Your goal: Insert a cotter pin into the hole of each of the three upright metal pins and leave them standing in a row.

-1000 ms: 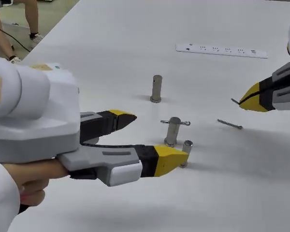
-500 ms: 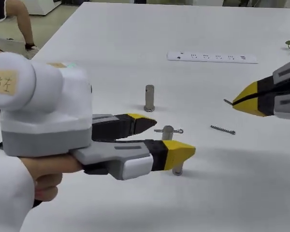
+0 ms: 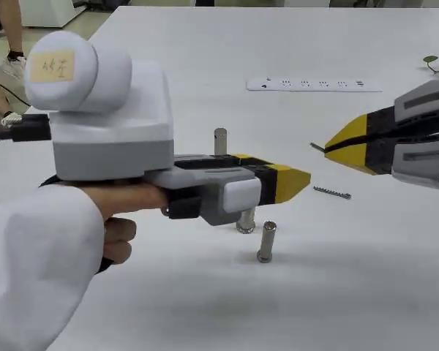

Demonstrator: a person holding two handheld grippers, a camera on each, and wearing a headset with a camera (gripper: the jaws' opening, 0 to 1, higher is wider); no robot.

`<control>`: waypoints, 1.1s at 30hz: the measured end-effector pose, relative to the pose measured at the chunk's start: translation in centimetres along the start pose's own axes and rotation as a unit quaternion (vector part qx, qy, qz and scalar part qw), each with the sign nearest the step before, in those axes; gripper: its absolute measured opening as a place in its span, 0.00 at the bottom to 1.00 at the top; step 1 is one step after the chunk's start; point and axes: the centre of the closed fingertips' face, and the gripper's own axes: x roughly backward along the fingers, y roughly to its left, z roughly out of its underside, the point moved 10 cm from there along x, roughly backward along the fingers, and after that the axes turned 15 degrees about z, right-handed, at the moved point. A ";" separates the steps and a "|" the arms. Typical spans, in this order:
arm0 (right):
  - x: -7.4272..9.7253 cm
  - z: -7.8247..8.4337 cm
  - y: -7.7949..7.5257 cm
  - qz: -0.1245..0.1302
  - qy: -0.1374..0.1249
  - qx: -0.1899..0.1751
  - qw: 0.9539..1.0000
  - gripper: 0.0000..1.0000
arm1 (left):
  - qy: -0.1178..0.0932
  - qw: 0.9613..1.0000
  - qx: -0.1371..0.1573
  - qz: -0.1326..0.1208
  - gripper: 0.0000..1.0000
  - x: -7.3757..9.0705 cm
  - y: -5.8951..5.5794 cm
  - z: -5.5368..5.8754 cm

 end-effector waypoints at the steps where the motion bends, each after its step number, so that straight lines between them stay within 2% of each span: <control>1: 0.0 -0.1 0.1 0.000 -0.002 0.003 1.000 0.00 | 0.001 1.000 0.000 0.002 0.20 -0.1 0.0 -0.1; 8: -0.4 0.0 -0.1 -0.009 -0.014 0.014 1.000 0.00 | 0.003 1.000 0.020 0.018 0.12 -0.8 -0.1 -0.8; 12: -0.6 0.1 -0.3 -0.013 -0.017 0.017 1.000 0.00 | 0.004 1.000 0.010 0.023 0.09 -0.9 -0.3 -1.0; 17: -0.6 0.2 -0.5 -0.011 -0.018 0.020 1.000 0.00 | 0.007 0.999 0.020 0.030 0.04 -1.1 -0.5 -0.9; 22: -0.5 0.0 -0.4 -0.014 -0.019 0.022 0.999 0.00 | 0.008 0.999 0.021 0.028 0.02 -1.1 -0.6 -0.7; 30: -0.5 0.0 -0.4 -0.013 -0.019 0.026 0.999 0.00 | 0.007 0.999 0.040 0.026 0.00 -1.1 -0.8 -0.5; 32: 0.6 -1.1 1.2 -0.015 -0.019 0.024 0.999 0.00 | 0.009 0.999 0.045 0.027 0.00 -1.1 -0.8 -0.5; 33: 0.8 -1.3 1.4 -0.016 -0.019 0.024 0.999 0.00 | 0.010 0.998 0.047 0.027 0.00 -1.1 -0.7 -0.5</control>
